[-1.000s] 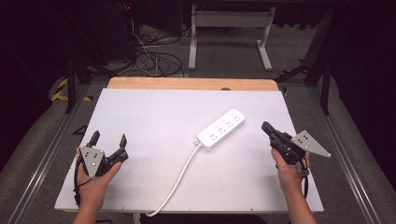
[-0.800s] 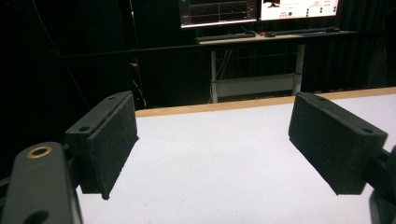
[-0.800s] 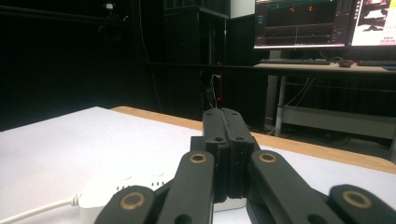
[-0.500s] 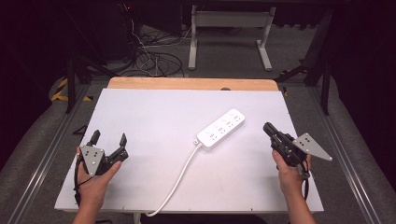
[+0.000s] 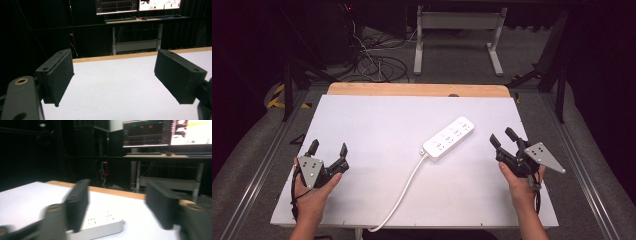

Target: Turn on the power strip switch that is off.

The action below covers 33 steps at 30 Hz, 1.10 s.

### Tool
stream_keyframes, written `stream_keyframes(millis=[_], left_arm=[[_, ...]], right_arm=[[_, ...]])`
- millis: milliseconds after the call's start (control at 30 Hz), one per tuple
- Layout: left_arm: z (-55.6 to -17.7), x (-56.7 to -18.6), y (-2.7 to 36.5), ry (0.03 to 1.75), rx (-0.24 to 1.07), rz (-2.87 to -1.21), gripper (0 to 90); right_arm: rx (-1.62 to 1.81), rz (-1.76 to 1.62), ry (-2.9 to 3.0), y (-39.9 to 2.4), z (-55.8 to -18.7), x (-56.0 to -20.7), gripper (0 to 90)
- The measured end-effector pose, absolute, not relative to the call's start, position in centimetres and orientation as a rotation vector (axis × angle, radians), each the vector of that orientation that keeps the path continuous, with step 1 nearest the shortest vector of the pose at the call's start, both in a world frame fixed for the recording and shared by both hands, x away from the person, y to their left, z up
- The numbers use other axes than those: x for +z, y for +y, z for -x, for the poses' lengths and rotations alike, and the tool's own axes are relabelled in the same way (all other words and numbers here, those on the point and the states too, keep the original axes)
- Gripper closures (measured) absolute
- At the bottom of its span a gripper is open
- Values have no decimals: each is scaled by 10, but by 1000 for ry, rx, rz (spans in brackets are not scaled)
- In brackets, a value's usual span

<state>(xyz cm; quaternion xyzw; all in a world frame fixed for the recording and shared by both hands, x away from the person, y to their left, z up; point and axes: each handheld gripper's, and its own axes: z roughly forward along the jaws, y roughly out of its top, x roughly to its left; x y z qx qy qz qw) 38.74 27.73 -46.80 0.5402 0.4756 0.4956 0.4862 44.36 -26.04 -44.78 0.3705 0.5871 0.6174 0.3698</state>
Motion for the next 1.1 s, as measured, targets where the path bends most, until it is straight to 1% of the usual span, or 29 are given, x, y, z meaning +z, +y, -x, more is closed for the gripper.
stream_keyframes(millis=[67, 200, 233, 1100], left_arm=[[-387, -468, 277, 1157, 1206, -1315, 165], [-387, -468, 278, 1159, 1210, -1315, 165], [-387, -468, 278, 1160, 1208, -1314, 165], [-387, -468, 278, 1158, 1213, -1314, 165]], right_arm=[[1573, -975, 1496, -260, -445, -448, 274], [1538, -974, 1498, -259, -445, -448, 200], [1534, -981, 1501, -259, -445, -449, 196], [1505, -980, 1506, -261, -445, -449, 216]])
